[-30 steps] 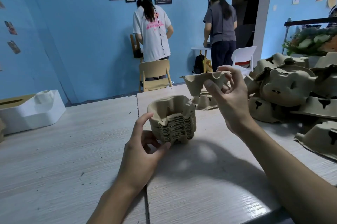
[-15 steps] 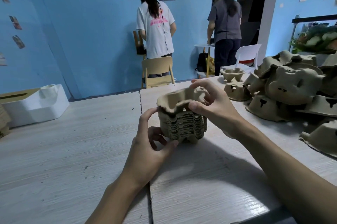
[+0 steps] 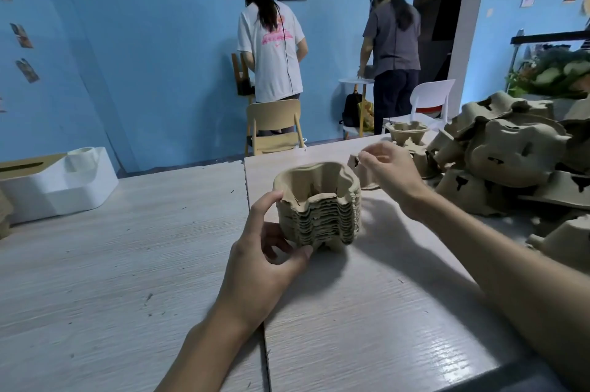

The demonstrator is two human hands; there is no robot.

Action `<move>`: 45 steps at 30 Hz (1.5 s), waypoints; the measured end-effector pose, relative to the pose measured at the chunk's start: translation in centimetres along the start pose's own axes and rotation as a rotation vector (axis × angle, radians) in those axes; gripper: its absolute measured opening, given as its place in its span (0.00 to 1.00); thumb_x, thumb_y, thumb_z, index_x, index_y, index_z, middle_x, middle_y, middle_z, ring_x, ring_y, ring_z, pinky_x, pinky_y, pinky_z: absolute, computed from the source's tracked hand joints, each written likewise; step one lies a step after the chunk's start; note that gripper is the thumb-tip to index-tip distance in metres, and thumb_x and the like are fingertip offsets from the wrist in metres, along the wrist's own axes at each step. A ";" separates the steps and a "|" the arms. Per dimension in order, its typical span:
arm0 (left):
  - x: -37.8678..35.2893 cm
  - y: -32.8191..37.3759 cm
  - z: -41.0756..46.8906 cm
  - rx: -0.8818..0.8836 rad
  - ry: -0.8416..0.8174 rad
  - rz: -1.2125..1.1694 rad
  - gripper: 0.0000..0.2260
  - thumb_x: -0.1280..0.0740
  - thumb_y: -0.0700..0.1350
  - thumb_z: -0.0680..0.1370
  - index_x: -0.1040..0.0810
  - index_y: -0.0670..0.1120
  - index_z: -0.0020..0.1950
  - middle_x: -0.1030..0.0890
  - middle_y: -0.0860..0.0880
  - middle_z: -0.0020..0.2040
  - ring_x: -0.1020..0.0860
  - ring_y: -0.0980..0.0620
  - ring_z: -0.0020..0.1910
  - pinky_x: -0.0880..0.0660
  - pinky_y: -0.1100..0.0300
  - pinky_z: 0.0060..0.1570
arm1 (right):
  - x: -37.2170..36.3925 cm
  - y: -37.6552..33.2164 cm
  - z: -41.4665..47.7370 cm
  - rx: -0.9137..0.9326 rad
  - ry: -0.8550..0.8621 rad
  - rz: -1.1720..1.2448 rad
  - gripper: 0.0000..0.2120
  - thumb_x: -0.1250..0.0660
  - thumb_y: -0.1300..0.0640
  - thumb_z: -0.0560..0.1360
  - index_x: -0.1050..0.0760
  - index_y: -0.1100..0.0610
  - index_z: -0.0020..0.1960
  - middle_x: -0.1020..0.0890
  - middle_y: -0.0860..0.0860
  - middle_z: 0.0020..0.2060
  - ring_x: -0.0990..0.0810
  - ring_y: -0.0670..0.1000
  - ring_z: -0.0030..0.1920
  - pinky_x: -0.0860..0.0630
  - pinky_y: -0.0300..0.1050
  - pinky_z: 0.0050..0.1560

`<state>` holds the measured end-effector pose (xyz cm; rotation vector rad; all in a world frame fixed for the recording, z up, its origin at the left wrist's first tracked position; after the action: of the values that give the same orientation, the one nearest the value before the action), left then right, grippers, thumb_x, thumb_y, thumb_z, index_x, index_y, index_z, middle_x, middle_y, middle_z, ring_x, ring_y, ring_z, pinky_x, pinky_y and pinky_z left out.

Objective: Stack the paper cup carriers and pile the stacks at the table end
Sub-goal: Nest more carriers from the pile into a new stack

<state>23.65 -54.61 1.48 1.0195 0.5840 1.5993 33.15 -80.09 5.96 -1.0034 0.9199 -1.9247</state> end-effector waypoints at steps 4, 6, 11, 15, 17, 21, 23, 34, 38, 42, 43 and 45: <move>0.8 -0.3 0.3 -0.008 0.077 0.034 0.34 0.22 0.41 0.72 0.33 0.68 0.67 0.19 0.56 0.43 0.21 0.53 0.40 0.22 0.59 0.45 | -0.6 3.3 3.0 -0.055 0.067 -0.269 0.18 0.30 0.46 0.73 0.24 0.55 0.58 0.22 0.55 0.59 0.27 0.55 0.62 0.29 0.54 0.62; 1.0 -0.5 0.4 -0.005 0.093 0.029 0.35 0.23 0.41 0.72 0.34 0.68 0.68 0.19 0.56 0.42 0.21 0.54 0.40 0.23 0.61 0.44 | -1.3 4.1 3.8 -0.086 0.064 -0.399 0.24 0.29 0.42 0.71 0.26 0.54 0.61 0.25 0.56 0.62 0.30 0.57 0.65 0.31 0.56 0.63; 0.9 -0.5 0.5 -0.025 0.095 0.028 0.35 0.22 0.40 0.72 0.34 0.68 0.68 0.19 0.57 0.43 0.21 0.54 0.40 0.24 0.65 0.42 | -2.1 5.3 4.8 -0.136 0.088 -0.531 0.26 0.29 0.39 0.71 0.28 0.53 0.61 0.25 0.57 0.60 0.28 0.58 0.62 0.31 0.55 0.62; 0.9 -0.5 0.5 -0.020 0.091 0.023 0.35 0.22 0.40 0.72 0.34 0.67 0.69 0.19 0.57 0.44 0.20 0.54 0.40 0.24 0.65 0.42 | -1.9 5.7 4.4 -0.189 0.107 -0.507 0.23 0.28 0.45 0.70 0.30 0.54 0.59 0.25 0.58 0.58 0.26 0.59 0.58 0.28 0.56 0.60; 0.9 -0.5 0.5 -0.016 0.092 0.023 0.35 0.22 0.40 0.72 0.34 0.67 0.68 0.19 0.57 0.43 0.20 0.54 0.40 0.23 0.64 0.43 | -1.8 5.3 4.2 -0.190 0.092 -0.475 0.23 0.28 0.50 0.70 0.31 0.56 0.60 0.27 0.59 0.59 0.26 0.59 0.57 0.28 0.55 0.60; 1.0 -0.5 0.5 -0.007 0.091 0.005 0.35 0.22 0.39 0.71 0.33 0.68 0.66 0.19 0.56 0.42 0.20 0.54 0.40 0.22 0.62 0.44 | -1.0 3.8 2.9 -0.163 0.036 -0.395 0.26 0.28 0.57 0.69 0.32 0.59 0.64 0.28 0.60 0.60 0.28 0.55 0.54 0.29 0.46 0.52; 1.0 -0.4 0.4 -0.003 0.089 -0.008 0.35 0.22 0.38 0.71 0.33 0.68 0.65 0.19 0.56 0.41 0.20 0.53 0.39 0.22 0.60 0.44 | -0.3 3.4 1.8 -0.158 0.019 -0.372 0.26 0.29 0.57 0.69 0.33 0.58 0.65 0.26 0.60 0.60 0.27 0.55 0.55 0.31 0.44 0.50; 0.6 -0.2 0.3 0.000 0.062 -0.035 0.35 0.22 0.37 0.70 0.31 0.66 0.66 0.18 0.50 0.41 0.19 0.52 0.43 0.22 0.59 0.46 | 0.9 2.4 -2.0 -0.030 -0.117 -0.726 0.28 0.33 0.41 0.75 0.35 0.46 0.72 0.29 0.55 0.65 0.32 0.58 0.66 0.33 0.57 0.63; 0.4 -0.2 0.4 -0.005 0.053 -0.022 0.35 0.22 0.37 0.70 0.32 0.66 0.66 0.18 0.50 0.41 0.18 0.52 0.43 0.21 0.59 0.47 | 1.9 1.5 -1.7 0.075 0.028 -0.450 0.31 0.29 0.48 0.75 0.37 0.50 0.74 0.26 0.55 0.56 0.27 0.54 0.57 0.28 0.54 0.61; 0.5 -0.1 0.3 -0.005 0.054 -0.029 0.34 0.22 0.37 0.70 0.31 0.66 0.66 0.18 0.49 0.40 0.18 0.51 0.43 0.21 0.59 0.47 | 2.0 1.6 -1.7 0.101 0.008 -0.427 0.35 0.29 0.47 0.75 0.41 0.48 0.76 0.28 0.57 0.59 0.28 0.54 0.59 0.29 0.54 0.63; 0.5 -0.1 0.3 -0.005 0.053 -0.032 0.34 0.22 0.37 0.70 0.31 0.66 0.66 0.18 0.49 0.41 0.18 0.52 0.43 0.21 0.60 0.46 | 1.6 1.9 -1.8 0.089 -0.039 -0.510 0.34 0.30 0.45 0.75 0.42 0.46 0.76 0.29 0.58 0.62 0.29 0.57 0.63 0.30 0.56 0.65; 0.4 -0.1 0.3 -0.005 0.049 -0.036 0.34 0.22 0.37 0.71 0.31 0.66 0.66 0.18 0.51 0.42 0.18 0.52 0.42 0.21 0.61 0.46 | 1.0 2.5 -2.0 0.059 -0.124 -0.662 0.31 0.33 0.44 0.76 0.40 0.44 0.76 0.29 0.56 0.66 0.33 0.59 0.66 0.34 0.56 0.64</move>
<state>23.93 -54.25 1.72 0.9629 0.6276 1.5976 31.69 -81.58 3.33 -1.5028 0.4812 -2.3643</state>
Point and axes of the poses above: each hand's wrist, its own z-axis towards the middle knuckle, its own x-axis out of the back of the hand, y = z × x, the point moved 8 cm from there along z, towards the middle knuckle
